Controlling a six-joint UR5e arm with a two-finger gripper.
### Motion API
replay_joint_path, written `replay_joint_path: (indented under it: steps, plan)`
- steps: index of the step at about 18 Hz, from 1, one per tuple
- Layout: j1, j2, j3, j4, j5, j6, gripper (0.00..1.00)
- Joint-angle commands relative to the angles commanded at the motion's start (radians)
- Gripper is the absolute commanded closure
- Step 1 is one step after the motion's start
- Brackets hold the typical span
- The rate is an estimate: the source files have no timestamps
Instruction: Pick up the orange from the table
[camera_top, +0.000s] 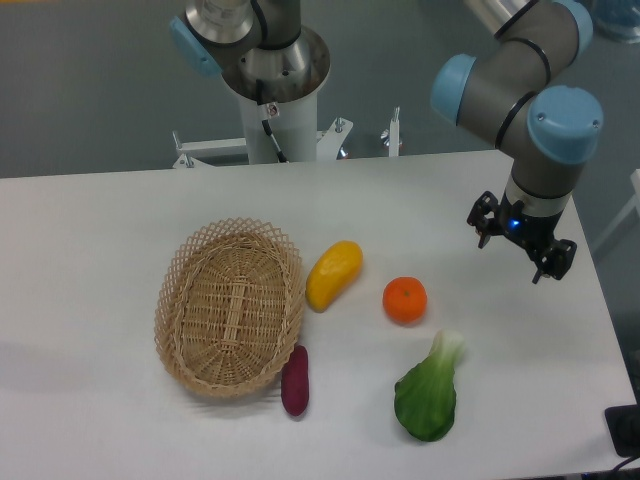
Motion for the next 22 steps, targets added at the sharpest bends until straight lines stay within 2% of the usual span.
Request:
replay_joint_path:
  steps: [7,14,18,20,22]
  plan:
    - [-0.003,0.0,-0.005,0.0,0.0,-0.017,0.0]
    - [-0.011,0.005,-0.038,0.008,0.0,-0.086,0.0]
    - [-0.046,0.006,-0.067,0.009,0.021,-0.132,0.0]
    - [-0.061,0.003,-0.089,0.014,0.025,-0.179,0.0]
    - [-0.106,-0.014,-0.091,0.012,0.023,-0.318,0.0]
